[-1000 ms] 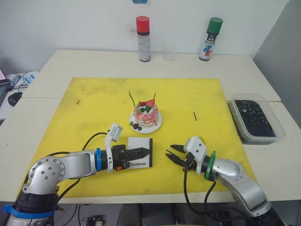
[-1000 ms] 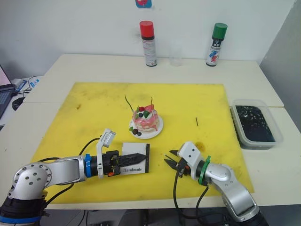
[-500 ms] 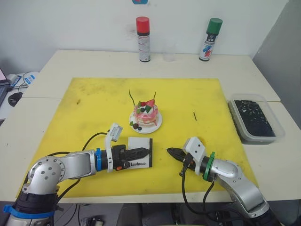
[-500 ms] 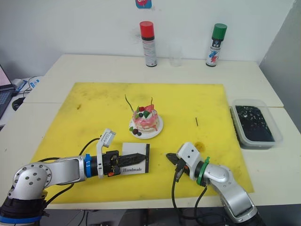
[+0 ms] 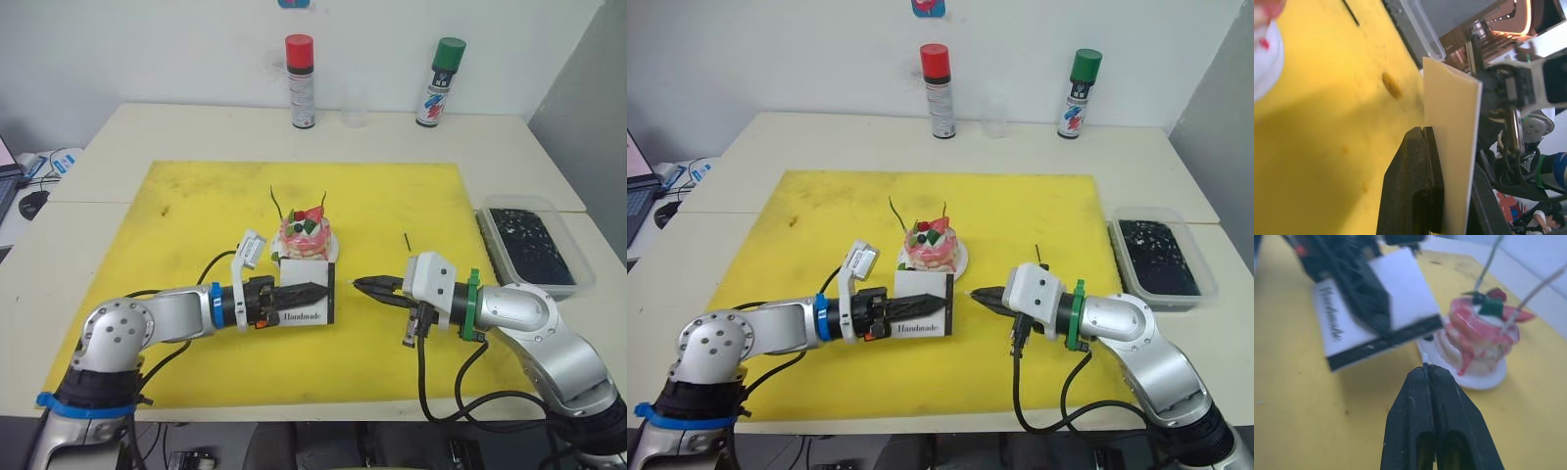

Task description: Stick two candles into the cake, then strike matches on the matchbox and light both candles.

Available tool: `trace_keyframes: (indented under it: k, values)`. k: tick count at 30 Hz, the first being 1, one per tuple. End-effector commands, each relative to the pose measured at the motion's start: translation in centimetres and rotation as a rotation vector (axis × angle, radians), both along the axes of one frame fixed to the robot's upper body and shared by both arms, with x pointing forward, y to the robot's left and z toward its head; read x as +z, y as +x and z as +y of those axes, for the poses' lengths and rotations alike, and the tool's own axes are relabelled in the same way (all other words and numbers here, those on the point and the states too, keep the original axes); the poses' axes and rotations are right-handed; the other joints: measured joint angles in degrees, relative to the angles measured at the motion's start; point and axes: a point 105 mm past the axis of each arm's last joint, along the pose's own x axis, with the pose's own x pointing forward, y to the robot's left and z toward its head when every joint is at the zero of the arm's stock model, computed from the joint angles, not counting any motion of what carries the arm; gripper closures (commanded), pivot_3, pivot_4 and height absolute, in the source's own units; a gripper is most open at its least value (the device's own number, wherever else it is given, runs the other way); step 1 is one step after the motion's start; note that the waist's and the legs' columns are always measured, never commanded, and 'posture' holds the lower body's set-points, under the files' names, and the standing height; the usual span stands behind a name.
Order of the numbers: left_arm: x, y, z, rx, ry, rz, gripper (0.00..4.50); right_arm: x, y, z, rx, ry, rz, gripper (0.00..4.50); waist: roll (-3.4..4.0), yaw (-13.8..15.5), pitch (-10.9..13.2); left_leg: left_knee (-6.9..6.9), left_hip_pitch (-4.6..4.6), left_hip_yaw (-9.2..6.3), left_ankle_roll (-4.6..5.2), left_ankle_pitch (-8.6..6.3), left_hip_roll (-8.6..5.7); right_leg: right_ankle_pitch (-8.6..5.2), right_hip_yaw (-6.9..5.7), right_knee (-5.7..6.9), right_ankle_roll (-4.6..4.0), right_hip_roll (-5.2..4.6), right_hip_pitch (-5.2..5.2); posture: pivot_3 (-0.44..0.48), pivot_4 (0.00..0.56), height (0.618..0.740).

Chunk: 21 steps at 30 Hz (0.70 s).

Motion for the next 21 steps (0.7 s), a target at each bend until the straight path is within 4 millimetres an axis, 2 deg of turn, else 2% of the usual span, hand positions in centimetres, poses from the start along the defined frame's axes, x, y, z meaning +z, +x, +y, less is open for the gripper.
trace_keyframes:
  k: [1, 11, 21]
  values:
    - [0.7, 0.4, -0.4, -0.021, -0.022, -0.024, 4.5, 0.8, -1.3, 0.9, 0.103, -0.051, -0.075, 4.47, 0.0, -0.02, 0.0, 0.0, -0.01, 0.01, 0.0, 0.0, -0.01, 0.0, 0.01, -0.01, 0.0, 0.0, 0.0, 0.0, 0.15, 0.74]
    - [0.6, 0.3, -0.2, -0.03, -0.018, -0.032, 4.5, 0.3, 0.0, 1.1, 0.041, -0.078, -0.138, 4.47, 0.0, -0.03, 0.0, 0.03, -0.01, 0.02, -0.01, 0.0, -0.01, 0.06, 0.01, 0.02, -0.07, -0.03, 0.0, 0.0, 0.15, 0.74]
    - [0.8, 0.4, -0.2, -0.031, -0.019, -0.043, 4.5, -0.8, -0.3, 1.3, 0.086, -0.113, -0.121, 4.47, 0.0, -0.03, 0.0, 0.05, -0.01, 0.01, -0.01, 0.01, 0.01, 0.15, -0.01, 0.04, -0.23, -0.02, 0.0, 0.0, 0.15, 0.74]
